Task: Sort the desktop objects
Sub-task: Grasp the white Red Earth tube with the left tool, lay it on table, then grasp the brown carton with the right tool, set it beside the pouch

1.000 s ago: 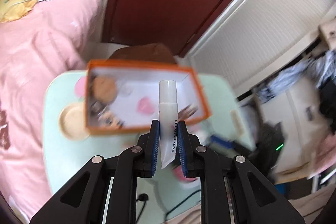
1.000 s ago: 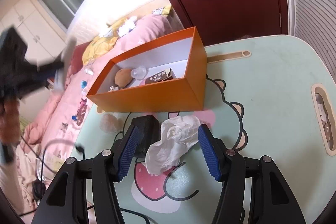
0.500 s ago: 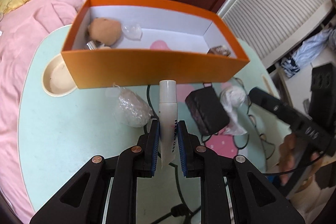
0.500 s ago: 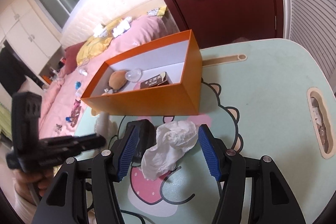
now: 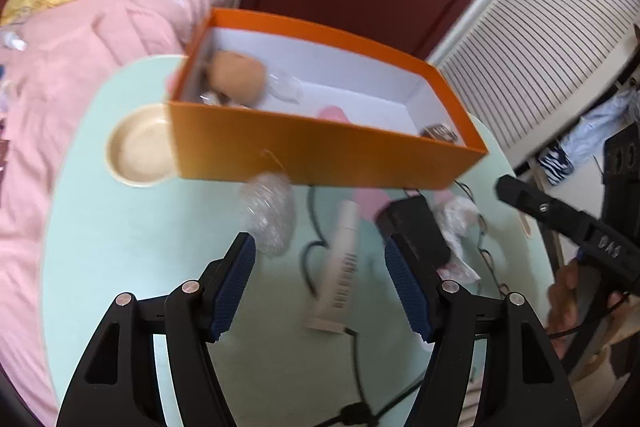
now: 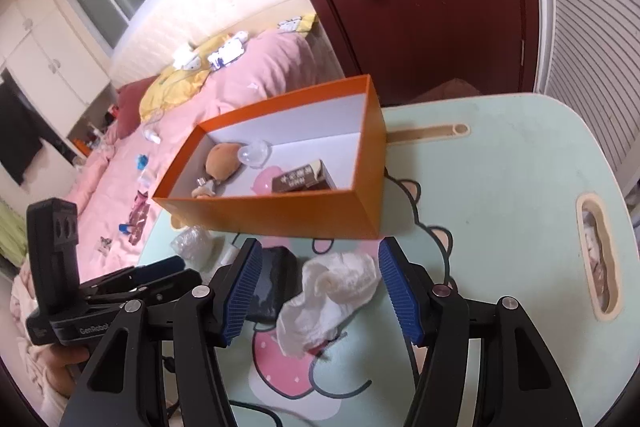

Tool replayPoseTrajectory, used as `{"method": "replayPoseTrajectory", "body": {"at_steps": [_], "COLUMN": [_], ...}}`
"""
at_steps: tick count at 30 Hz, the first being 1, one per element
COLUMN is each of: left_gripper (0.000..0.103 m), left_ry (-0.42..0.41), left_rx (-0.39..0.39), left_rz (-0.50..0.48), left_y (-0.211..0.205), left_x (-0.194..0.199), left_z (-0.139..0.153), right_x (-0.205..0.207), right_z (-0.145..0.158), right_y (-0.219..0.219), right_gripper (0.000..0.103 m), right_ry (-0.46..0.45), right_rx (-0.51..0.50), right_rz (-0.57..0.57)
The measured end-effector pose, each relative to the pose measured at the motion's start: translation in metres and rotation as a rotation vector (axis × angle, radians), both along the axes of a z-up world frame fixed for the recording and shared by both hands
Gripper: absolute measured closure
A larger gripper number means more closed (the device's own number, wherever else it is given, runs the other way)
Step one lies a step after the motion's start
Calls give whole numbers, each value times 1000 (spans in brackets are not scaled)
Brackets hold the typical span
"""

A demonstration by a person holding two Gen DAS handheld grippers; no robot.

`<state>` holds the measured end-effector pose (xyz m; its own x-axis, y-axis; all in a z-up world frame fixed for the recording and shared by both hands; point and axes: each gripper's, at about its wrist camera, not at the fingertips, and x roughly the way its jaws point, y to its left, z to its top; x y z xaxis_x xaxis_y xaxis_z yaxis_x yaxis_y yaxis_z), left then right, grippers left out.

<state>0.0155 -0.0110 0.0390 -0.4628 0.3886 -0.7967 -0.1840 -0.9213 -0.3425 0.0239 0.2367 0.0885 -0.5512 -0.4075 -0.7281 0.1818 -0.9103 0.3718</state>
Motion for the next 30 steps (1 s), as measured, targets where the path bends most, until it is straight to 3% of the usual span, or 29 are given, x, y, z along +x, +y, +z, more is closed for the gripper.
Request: {"method": "replayPoseTrajectory", "body": {"at_steps": [6, 10, 15, 19, 22, 26, 30], "left_gripper": [35, 34, 20, 14, 9, 9, 9], "left_ry": [31, 42, 100, 121, 118, 120, 120], "left_rx": [-110, -141, -204, -301, -298, -276, -278], "left_rz": [88, 102, 92, 58, 58, 63, 62], "left_y": [-15, -18, -14, -2, -3, -6, -6], "left_x": [1, 0, 3, 2, 1, -1, -2], "left_z": [-11, -22, -30, -35, -36, -35, -34], "right_x": [-24, -59, -105, -135, -143, -148, -151], "right_z": [21, 34, 47, 23, 1, -12, -25], "right_y": [-12, -20, -38, -56, -69, -82, -93], "right_gripper": [43, 43, 43, 43, 43, 43, 44], "right_ry": [-38, -168, -341, -547, -653, -674, -734], "right_rx": [49, 90, 149, 206, 260, 385, 408], "right_rz": [60, 127, 192, 230, 253, 263, 300]}}
